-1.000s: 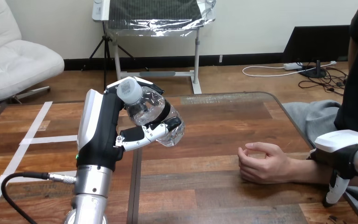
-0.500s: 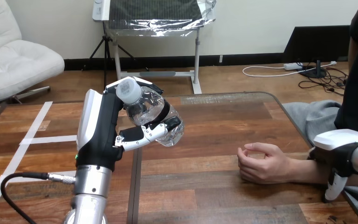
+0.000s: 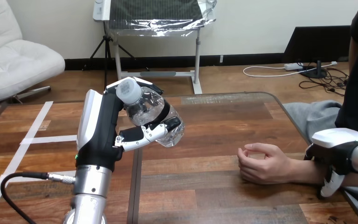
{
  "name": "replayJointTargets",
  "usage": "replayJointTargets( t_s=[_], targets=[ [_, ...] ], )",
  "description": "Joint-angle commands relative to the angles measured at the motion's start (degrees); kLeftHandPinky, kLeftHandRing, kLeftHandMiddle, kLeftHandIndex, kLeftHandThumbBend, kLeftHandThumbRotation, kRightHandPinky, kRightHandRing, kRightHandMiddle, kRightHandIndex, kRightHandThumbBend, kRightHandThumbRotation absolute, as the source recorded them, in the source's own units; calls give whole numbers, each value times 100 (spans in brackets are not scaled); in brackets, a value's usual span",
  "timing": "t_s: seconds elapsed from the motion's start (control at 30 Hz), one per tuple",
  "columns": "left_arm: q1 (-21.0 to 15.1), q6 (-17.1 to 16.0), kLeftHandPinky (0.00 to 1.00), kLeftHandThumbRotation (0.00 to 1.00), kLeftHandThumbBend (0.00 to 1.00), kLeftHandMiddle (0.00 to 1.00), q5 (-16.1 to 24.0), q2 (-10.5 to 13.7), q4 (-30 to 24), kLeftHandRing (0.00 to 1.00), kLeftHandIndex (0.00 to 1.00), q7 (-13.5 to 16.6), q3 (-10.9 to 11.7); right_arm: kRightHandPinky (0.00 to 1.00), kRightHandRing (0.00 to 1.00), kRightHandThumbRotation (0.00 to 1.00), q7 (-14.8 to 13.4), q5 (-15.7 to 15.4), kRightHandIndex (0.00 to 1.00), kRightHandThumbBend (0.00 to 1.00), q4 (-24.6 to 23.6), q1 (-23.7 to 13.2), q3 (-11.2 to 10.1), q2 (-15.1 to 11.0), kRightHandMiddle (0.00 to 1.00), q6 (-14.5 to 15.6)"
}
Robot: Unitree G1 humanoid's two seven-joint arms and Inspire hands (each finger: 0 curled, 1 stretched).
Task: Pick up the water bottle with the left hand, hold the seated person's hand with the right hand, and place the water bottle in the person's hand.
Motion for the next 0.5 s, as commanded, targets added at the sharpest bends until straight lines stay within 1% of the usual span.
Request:
replayJointTargets(
  t_s=[0.0,0.17,0.27,0.47],
  targets=[
    [-201,-5,36,0,54,42,-39,5,-386,37,52,9,140,52,60,0,-110,114,71,64,177,-334,49,233,67,-2],
    [-199,6,36,0,54,41,-42,9,-408,37,52,2,159,49,56,0,-167,208,67,64,263,-340,36,286,64,-42],
    [-201,-8,36,0,54,41,-21,17,-400,37,52,20,167,46,54,0,-188,195,64,64,287,-343,64,305,62,-30],
    [-196,-11,36,0,54,41,-32,29,-398,37,52,15,183,45,54,0,-333,189,61,65,413,-351,116,357,62,-112]
  ],
)
